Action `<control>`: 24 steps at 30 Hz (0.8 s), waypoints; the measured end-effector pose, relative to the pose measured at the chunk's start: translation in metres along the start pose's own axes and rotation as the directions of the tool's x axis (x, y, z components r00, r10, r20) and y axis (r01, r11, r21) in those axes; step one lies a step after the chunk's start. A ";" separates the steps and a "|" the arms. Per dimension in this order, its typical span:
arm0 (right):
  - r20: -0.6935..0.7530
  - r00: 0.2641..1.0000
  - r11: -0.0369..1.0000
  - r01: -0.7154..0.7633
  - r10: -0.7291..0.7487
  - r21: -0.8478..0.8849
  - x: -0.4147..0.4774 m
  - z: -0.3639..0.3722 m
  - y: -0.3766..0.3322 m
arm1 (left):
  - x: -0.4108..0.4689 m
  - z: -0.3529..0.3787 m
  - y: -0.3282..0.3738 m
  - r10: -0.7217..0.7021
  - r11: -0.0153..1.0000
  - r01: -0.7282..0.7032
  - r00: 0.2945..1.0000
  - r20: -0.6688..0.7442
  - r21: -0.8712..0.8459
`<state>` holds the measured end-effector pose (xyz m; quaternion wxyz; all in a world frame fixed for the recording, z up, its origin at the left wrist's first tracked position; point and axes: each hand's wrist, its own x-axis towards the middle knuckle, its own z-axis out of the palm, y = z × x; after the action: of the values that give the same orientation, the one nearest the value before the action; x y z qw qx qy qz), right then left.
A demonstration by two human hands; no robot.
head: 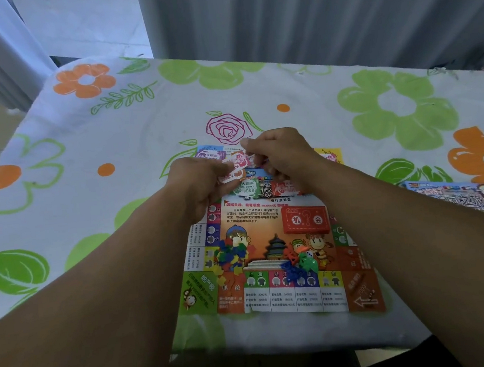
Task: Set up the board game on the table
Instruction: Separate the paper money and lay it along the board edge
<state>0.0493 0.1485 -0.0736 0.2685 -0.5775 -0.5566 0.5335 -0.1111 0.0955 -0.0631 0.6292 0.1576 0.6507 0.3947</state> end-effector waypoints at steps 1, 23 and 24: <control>0.039 0.999 1.000 0.013 -0.013 -0.008 -0.001 0.001 -0.001 | -0.001 0.001 0.000 0.008 1.000 -0.008 1.000 0.007 -0.002; -0.384 0.886 0.963 -0.267 0.261 0.039 -0.017 -0.092 0.035 | 0.000 0.056 -0.010 0.073 0.997 -0.073 0.994 0.084 -0.002; -0.388 0.882 0.959 -0.281 0.266 0.019 -0.017 -0.094 0.036 | 0.000 0.058 -0.010 0.068 0.998 -0.068 0.994 0.086 0.003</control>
<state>0.1509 0.1506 -0.0735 0.2839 -0.7492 -0.4155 0.4307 -0.0535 0.1067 -0.0642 0.6424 0.1984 0.6185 0.4067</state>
